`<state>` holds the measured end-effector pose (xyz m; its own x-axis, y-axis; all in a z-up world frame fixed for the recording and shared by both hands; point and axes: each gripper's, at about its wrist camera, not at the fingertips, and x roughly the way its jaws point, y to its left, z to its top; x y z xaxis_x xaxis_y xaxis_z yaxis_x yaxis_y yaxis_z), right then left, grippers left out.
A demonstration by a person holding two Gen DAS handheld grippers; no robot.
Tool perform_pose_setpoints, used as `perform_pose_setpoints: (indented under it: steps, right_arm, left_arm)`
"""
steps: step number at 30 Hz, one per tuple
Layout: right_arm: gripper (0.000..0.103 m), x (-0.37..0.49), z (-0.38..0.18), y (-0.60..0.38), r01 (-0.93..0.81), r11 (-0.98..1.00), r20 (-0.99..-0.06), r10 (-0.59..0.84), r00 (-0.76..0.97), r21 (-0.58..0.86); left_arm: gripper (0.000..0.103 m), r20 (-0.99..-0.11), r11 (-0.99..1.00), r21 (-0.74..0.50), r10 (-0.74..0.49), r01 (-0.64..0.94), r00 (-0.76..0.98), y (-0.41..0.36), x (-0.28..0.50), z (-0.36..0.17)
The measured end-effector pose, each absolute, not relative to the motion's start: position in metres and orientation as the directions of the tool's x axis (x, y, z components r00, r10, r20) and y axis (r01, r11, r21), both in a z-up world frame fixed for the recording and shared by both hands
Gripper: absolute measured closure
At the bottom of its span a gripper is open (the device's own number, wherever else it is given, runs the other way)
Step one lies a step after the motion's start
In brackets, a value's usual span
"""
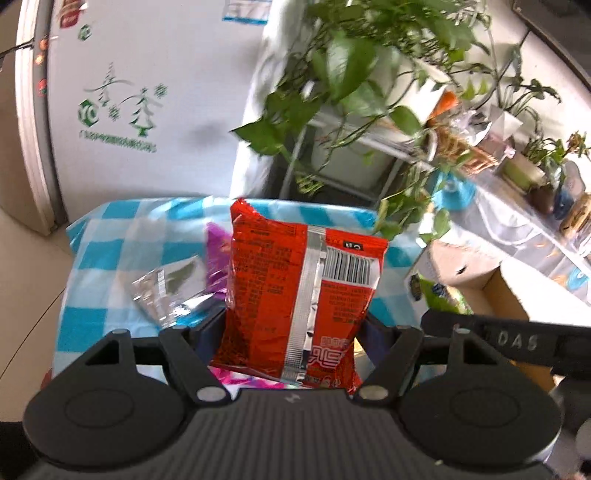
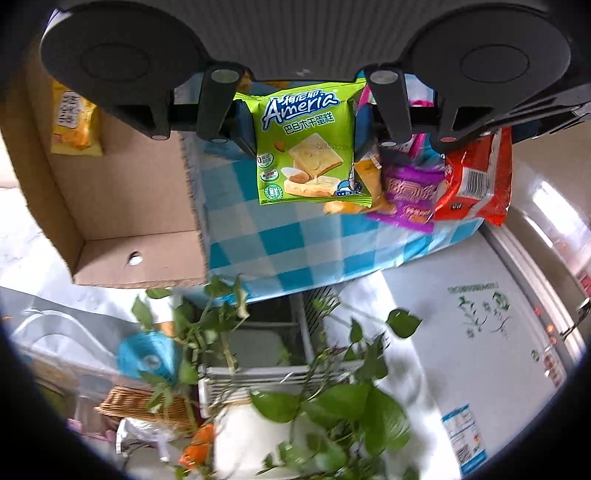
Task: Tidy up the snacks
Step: 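Release the red bag into the box from the left tool while the right tool drops the green pack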
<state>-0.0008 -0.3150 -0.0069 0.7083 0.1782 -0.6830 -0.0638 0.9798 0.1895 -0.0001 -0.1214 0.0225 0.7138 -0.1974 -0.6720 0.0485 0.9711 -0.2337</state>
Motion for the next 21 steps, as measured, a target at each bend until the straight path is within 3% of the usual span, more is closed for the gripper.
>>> perform_pose_setpoints:
  steps: [11, 21]
  right_arm:
    - [0.045, -0.011, 0.011, -0.373, 0.049, 0.978, -0.632, 0.094, 0.769, 0.204]
    - [0.044, -0.025, 0.018, -0.44, 0.159, 0.939, -0.609, 0.063, 0.791, 0.304]
  left_arm:
    - [0.029, -0.642, 0.957, -0.26, -0.271, 0.129, 0.717, -0.184, 0.015, 0.043]
    - [0.029, -0.639, 0.935, -0.294, -0.348, 0.2, 0.686, -0.242, 0.022, 0.044]
